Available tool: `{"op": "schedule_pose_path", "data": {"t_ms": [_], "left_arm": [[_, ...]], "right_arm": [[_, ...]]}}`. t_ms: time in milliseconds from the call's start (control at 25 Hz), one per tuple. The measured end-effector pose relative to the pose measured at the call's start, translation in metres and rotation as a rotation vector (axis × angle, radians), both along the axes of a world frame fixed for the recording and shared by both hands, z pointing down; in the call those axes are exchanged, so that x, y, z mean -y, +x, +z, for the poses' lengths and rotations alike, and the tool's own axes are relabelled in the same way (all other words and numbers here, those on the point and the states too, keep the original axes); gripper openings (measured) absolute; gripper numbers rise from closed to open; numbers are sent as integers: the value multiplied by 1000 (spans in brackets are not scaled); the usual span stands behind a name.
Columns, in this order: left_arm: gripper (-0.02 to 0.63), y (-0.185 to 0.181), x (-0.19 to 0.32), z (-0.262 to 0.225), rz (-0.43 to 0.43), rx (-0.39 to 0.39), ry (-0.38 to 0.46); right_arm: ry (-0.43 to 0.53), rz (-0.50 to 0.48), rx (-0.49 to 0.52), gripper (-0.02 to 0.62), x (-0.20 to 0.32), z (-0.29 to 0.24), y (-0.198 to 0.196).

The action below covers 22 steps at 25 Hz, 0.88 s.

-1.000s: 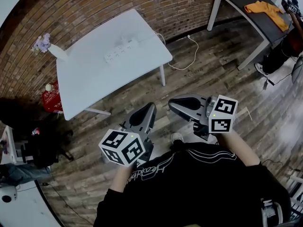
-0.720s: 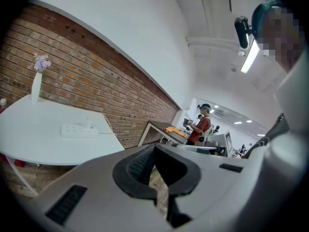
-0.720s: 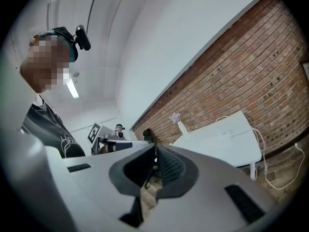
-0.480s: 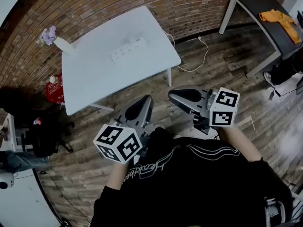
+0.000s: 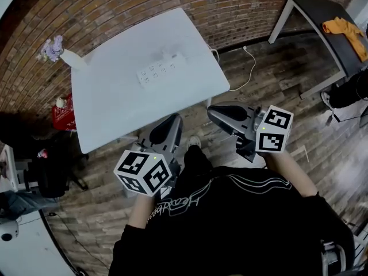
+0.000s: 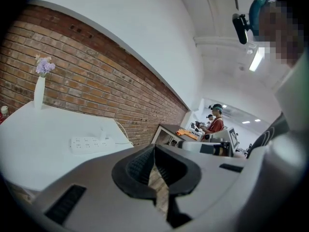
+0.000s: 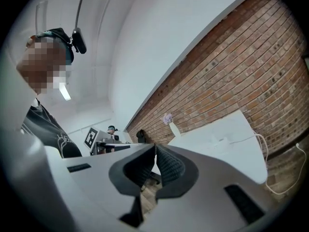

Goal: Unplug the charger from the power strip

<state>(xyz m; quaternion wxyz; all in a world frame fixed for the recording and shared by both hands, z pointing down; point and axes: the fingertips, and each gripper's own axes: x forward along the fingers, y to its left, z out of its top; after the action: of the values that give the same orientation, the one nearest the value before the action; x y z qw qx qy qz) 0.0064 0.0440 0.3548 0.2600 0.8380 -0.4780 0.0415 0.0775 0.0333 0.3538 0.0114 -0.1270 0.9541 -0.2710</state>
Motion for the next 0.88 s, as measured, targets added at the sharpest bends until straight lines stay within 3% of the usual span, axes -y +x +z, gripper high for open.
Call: {"op": "schedule_pose_path", "data": {"t_ms": [640,880], "left_arm": [[9,-137,173,55,-64,18,-118],[70,-176,205,101,-63,63,-187]], "right_arm": [[-79,103,-48,-1,169,32,-81],[-112,154,-83,0,202,58,-96]]}}
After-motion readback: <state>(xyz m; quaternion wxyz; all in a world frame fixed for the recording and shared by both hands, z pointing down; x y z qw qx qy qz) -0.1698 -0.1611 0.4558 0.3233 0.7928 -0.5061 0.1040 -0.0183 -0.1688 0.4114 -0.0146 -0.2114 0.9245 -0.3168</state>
